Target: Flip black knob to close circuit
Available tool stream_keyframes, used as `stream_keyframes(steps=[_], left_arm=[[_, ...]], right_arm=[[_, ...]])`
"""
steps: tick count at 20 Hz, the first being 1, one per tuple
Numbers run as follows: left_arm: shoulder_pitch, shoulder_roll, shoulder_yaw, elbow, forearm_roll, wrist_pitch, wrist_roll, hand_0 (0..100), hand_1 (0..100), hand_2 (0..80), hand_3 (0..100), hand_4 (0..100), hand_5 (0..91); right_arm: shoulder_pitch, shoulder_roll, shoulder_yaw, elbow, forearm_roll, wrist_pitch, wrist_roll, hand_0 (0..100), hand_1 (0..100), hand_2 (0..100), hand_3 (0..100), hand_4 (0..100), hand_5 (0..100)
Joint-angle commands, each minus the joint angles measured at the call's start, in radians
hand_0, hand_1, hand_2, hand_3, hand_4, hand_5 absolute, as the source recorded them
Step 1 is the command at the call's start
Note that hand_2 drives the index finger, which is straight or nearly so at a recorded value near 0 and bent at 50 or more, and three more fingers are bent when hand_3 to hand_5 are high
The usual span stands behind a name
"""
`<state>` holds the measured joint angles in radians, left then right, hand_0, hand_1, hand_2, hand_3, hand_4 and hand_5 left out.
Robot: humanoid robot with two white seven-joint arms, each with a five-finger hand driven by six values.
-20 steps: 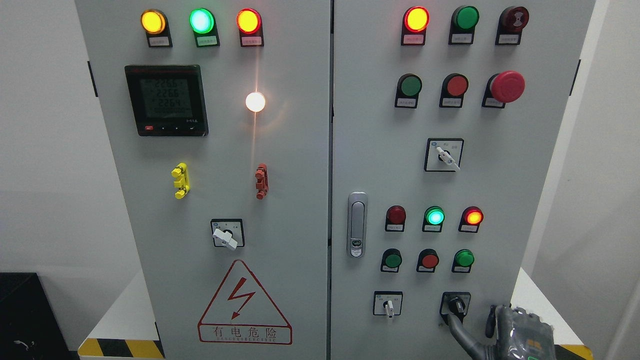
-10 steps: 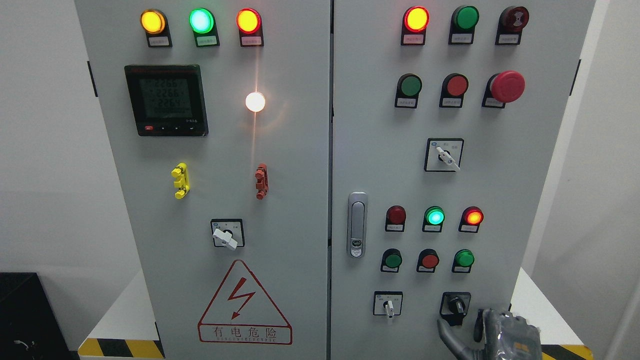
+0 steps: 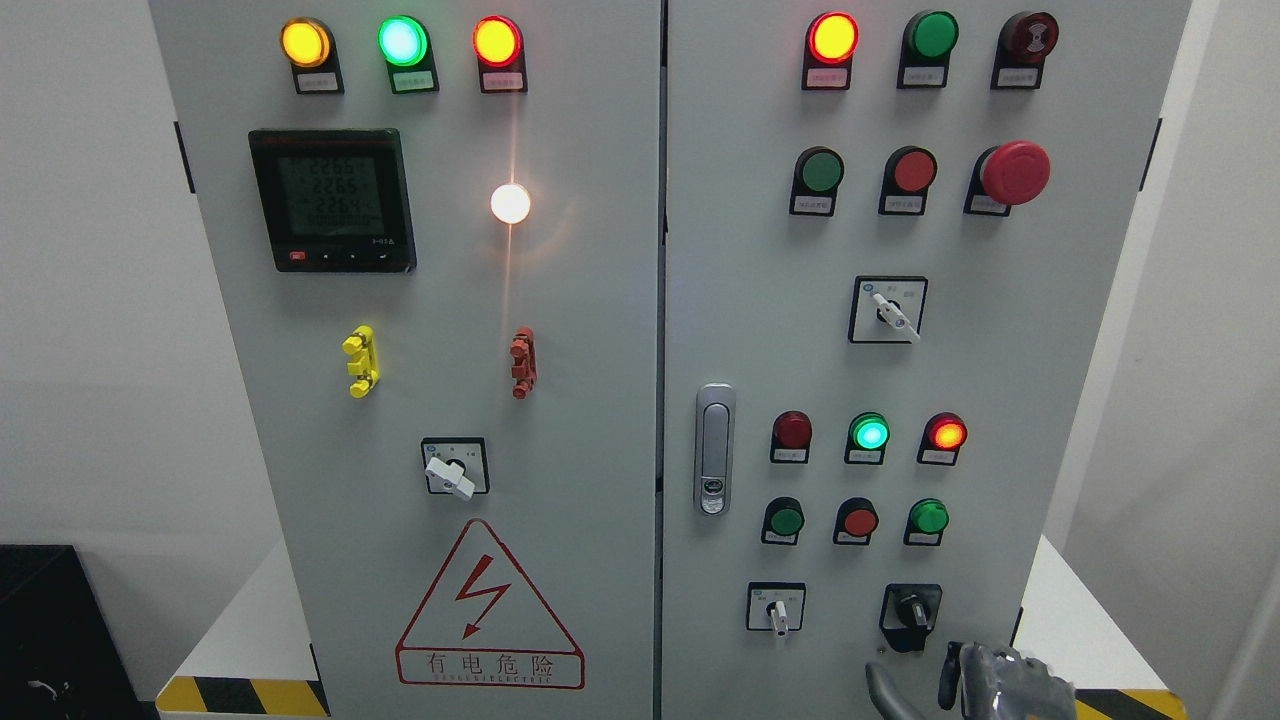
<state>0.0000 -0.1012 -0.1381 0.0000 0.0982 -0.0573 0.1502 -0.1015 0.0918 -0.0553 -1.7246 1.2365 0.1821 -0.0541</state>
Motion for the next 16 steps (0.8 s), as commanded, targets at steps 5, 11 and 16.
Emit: stream_keyframes(steps=[5,11,16], left_arm=[[0.023,0.0,0.0,-0.029,0.0,0.001,0.0,12,56,0.0,0,0,0.0],[0.023,0.0,0.0,-0.029,0.0,0.001,0.0,12,56,0.0,0,0,0.0],[0.023,0.0,0.0,-0.029,0.0,0.001,0.0,12,56,0.0,0,0,0.0]], right_arm=[[0.187,0.016,0.018,-0.254,-0.336,-0.039,-0.059,0,10,57,88,83,79],[0.287,0.016,0.018,-0.288,-0.687,-0.183,-0.147,0,10,42,72,67,55],[0.332,0.017,0.025,-0.288,-0.952,-0.245,-0.148,0,10,34,56,54,45]])
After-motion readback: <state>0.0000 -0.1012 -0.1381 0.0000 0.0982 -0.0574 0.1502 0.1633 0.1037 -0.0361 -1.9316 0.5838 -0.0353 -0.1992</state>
